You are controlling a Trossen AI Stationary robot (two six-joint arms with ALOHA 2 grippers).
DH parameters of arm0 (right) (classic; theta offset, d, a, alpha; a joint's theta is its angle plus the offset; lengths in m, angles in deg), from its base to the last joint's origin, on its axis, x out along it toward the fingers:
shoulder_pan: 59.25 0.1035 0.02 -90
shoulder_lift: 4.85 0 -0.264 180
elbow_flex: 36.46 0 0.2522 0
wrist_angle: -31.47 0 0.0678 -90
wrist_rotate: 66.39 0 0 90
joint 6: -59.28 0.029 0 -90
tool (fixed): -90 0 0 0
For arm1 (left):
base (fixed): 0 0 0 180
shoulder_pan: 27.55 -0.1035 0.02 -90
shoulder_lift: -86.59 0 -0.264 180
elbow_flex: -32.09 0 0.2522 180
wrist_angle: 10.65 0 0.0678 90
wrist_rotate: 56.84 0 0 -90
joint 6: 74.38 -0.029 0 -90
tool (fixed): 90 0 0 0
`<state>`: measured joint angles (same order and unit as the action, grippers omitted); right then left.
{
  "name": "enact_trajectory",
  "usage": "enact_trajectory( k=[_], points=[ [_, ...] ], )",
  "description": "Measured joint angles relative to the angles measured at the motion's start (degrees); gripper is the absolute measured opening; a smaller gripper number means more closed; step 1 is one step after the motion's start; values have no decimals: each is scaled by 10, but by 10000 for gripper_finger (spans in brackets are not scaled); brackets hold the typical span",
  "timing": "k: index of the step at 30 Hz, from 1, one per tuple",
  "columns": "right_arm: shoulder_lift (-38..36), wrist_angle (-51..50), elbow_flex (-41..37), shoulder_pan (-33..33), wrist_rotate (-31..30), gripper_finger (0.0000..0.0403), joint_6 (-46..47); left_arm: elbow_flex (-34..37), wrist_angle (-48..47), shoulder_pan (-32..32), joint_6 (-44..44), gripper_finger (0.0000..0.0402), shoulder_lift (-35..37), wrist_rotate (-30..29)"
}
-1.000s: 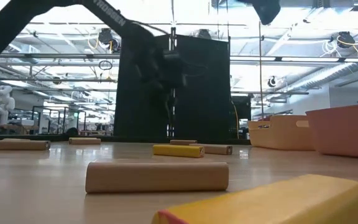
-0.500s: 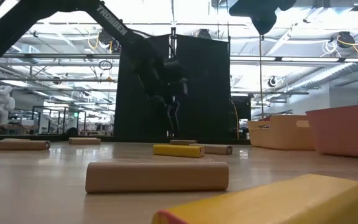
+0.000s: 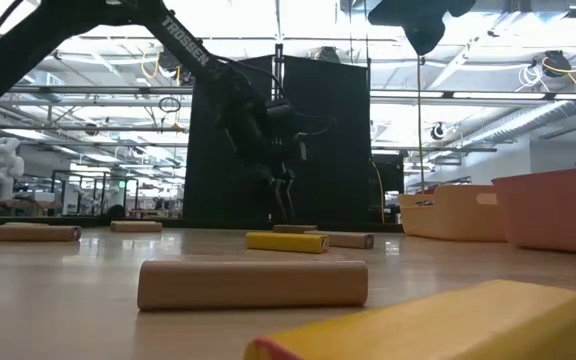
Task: Sort blocks
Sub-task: Put the brown block into the blue bin
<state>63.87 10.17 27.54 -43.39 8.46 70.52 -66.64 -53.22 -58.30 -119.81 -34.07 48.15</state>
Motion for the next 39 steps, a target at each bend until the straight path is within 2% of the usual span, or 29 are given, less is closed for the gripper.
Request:
enact_trajectory(
  k=[7, 14, 17, 23, 29, 33, 39],
  points=[
    [0, -1, 0, 0, 1, 0, 1, -2, -25, -6, 28, 198, -5, -11],
    [0, 4, 0, 0, 3, 0, 19, -8, -128, -16, 57, 198, -3, -19],
    [0, 4, 0, 1, 3, 0, 20, -6, -195, -21, 71, 198, 4, -50],
    [0, 4, 0, 1, 3, 0, 16, -1, -231, -30, 92, 198, 34, -67],
    [0, -4, 0, 2, 5, 0, 3, 6, -196, -29, 91, 198, 77, -63],
    [0, -8, 0, 5, 5, 0, -3, 30, -199, -30, 58, 198, 74, -62],
    [0, -11, 0, 16, 5, 0, -22, 76, -130, -30, 16, 198, 76, -65]
  ],
)
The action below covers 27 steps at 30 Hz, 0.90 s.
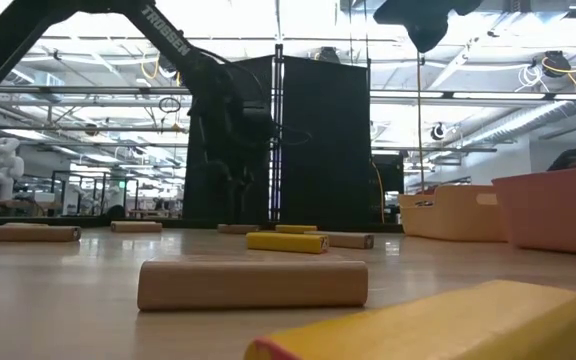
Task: Sort blocks
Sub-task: Put the brown block into the blue bin
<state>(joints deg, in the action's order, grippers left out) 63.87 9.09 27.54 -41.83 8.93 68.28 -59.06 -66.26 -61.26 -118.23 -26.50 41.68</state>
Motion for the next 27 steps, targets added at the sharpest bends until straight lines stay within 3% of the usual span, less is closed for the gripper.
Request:
enact_trajectory(
  k=[9, 18, 27],
  points=[
    [0, -1, 0, 7, 0, 0, -9, 17, 55, -5, -1, 198, 0, -20],
    [0, -1, 0, 7, 0, 0, -7, 14, 15, -2, -5, 198, 13, -18],
    [0, -1, 0, 6, 0, 0, -9, 14, 75, 0, -4, 198, 14, -9]
  ],
)
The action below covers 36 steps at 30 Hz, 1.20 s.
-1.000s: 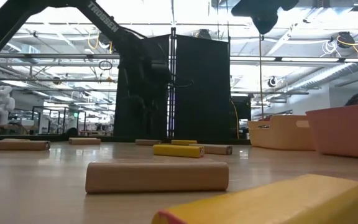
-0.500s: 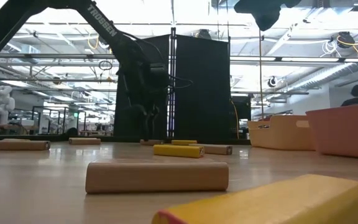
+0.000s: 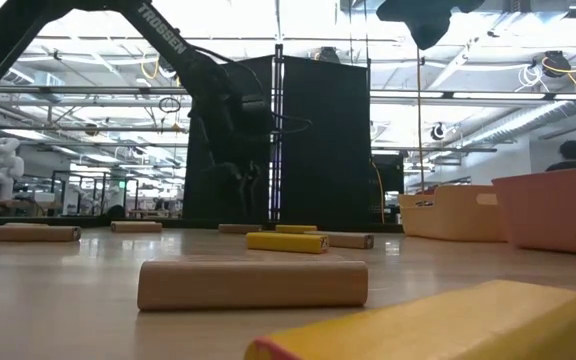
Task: Sort blocks
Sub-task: Put the brown block into the blue bin
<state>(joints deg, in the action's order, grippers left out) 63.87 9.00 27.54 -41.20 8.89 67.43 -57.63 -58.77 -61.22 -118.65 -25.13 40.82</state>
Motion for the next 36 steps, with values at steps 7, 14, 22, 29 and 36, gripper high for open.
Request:
enact_trajectory(
  k=[7, 14, 22, 29, 36],
  points=[
    [0, 0, 0, 0, 0, 0, 2, 0, 5, 0, -1, 198, -3, 1],
    [0, -1, 0, 0, 0, 0, 9, 11, 8, -1, 2, 198, -3, 6],
    [0, -2, 0, 0, 0, 0, 20, 14, 15, -10, 3, 198, -26, 16],
    [3, -5, 0, 0, 0, 0, 43, 13, 18, -14, 33, 198, -34, 19],
    [3, -1, 0, 0, -2, 0, 20, 10, 15, -20, 46, 172, -35, 21]
  ],
)
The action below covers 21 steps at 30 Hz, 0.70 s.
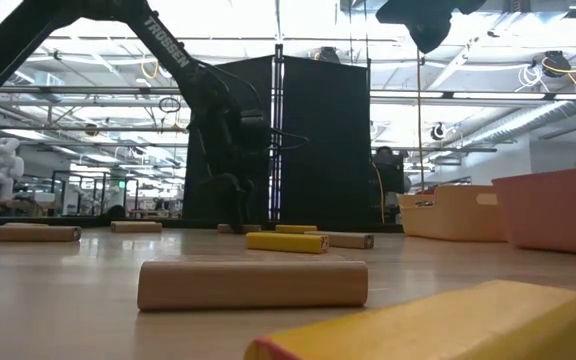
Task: Sort blocks
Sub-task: Put the brown block into the blue bin
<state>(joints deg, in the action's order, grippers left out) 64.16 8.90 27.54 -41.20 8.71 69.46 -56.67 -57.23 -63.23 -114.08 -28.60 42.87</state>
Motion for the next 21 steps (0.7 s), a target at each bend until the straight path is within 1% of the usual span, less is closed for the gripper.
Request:
enact_trajectory(
  k=[7, 10, 12, 15, 17, 18, 21],
  points=[
    [0, -12, 0, -5, -1, 0, -24, -1, 3, 0, 3, 81, 0, 2],
    [0, -15, 0, -20, -12, 0, -37, -1, 3, 3, 4, 76, 4, 1],
    [0, -14, 0, -35, -40, 1, -38, 0, -3, 8, 3, 76, 10, -2],
    [0, -16, 0, -57, -59, 13, -33, 1, -17, 14, 3, 76, 38, 1],
    [0, -23, 0, -67, -60, 26, -10, 0, -16, 17, 3, 76, 61, 32],
    [0, -28, 0, -71, -59, 33, 2, 0, -20, 17, 3, 76, 72, 59],
    [0, -42, 0, -78, -66, 59, 14, 0, -16, 17, -9, 82, 98, 168]
  ],
)
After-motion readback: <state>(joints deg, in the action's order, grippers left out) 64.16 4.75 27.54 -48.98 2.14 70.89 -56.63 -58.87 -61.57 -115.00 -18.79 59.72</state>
